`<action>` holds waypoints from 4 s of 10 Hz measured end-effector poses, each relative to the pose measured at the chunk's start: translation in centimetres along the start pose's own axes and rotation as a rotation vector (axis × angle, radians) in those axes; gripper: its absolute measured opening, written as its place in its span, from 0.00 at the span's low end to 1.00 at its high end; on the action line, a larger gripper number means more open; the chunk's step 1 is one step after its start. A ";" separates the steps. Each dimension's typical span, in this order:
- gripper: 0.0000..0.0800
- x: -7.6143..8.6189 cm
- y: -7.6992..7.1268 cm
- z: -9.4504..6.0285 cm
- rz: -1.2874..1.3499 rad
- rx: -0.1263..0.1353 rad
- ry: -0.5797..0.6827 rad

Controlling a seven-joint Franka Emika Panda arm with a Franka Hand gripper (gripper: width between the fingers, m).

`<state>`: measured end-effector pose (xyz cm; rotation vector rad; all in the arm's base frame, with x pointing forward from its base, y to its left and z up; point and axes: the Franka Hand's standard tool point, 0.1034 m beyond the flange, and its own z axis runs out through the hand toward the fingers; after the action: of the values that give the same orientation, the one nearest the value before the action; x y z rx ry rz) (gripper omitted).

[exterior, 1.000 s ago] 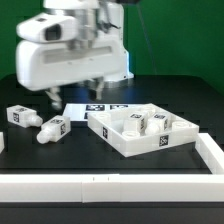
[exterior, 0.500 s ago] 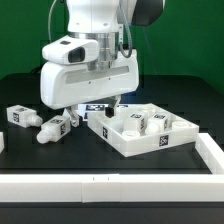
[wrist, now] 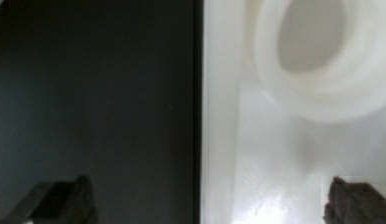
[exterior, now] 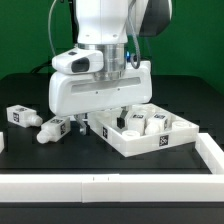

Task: Assemble square table

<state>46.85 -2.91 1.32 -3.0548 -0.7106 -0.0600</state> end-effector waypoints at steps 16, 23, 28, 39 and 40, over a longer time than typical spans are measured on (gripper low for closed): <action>0.07 5.9 2.2 -0.2 0.393 0.027 -0.003; 0.07 7.2 3.1 0.3 0.425 0.051 -0.028; 0.07 9.5 3.8 0.4 0.547 0.055 -0.080; 0.81 12.2 0.7 -3.5 0.827 0.086 -0.147; 0.81 12.8 -0.2 -3.4 0.877 0.084 -0.157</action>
Offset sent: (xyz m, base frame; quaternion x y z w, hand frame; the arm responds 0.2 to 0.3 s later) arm 0.0000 0.0000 0.0000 0.0000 0.0000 0.0000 1.0000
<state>58.14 2.88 5.25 -3.0027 0.6392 0.2061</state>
